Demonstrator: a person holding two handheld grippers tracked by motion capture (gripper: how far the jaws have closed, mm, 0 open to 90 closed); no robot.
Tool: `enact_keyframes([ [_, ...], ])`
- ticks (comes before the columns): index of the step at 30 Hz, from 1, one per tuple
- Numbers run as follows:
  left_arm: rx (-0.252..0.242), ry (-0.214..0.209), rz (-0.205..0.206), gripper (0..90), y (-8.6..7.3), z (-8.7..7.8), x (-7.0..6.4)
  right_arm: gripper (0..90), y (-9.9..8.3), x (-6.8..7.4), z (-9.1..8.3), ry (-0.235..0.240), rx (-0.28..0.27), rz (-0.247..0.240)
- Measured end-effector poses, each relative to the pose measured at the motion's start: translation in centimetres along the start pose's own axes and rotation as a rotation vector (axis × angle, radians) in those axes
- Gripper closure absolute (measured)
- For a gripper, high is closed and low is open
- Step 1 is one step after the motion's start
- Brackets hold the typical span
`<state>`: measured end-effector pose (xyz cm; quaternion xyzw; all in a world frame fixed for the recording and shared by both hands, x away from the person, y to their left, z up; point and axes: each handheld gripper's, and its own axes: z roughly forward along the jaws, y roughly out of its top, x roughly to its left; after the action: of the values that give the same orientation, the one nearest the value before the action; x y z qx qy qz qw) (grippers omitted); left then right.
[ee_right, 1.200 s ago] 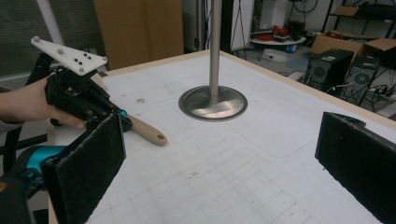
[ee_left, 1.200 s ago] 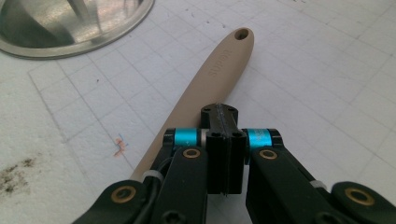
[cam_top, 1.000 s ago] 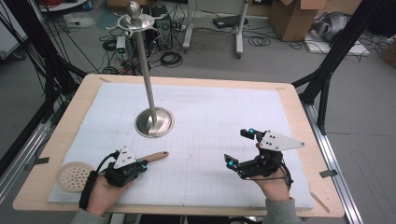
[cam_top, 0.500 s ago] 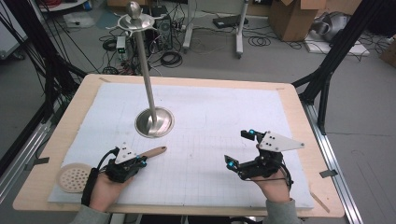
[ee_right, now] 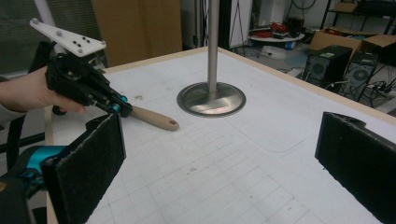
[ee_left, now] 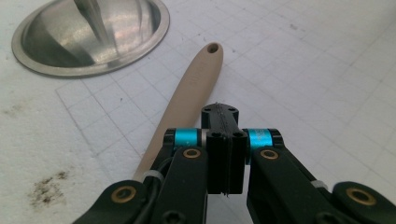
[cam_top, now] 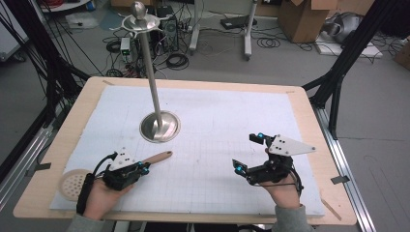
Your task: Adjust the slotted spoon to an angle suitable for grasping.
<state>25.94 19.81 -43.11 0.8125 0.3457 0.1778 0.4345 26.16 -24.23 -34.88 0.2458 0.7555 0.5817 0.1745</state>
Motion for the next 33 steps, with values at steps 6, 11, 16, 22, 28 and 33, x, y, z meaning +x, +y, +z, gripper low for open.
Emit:
enact_keyframes([
  [6,-0.026,-0.062,-0.01,84.3,0.1,-2.1,1.1,0.6,0.1,-0.1,0.2,0.003,-0.009,-0.006],
  [11,-0.042,-0.075,0.002,78.7,0.3,-3.8,2.2,0.6,0.1,-0.2,0.6,0.009,0.003,0.001],
  [16,-0.056,-0.116,0.019,67.9,0.3,-5.2,3.2,0.6,0.1,-0.3,1.0,0.011,0.008,0.005],
  [22,-0.005,-0.156,0.044,51.6,0.0,-6.0,4.4,0.6,0.1,-0.2,1.5,0.015,0.015,0.006],
  [28,0.048,-0.184,0.087,37.2,-0.2,-6.6,5.7,0.6,0.2,-0.2,1.8,0.022,0.022,0.003],
  [33,0.064,-0.184,0.085,24.4,-0.2,-7.0,6.4,0.6,0.2,-0.1,1.9,0.026,0.02,-0.002],
])
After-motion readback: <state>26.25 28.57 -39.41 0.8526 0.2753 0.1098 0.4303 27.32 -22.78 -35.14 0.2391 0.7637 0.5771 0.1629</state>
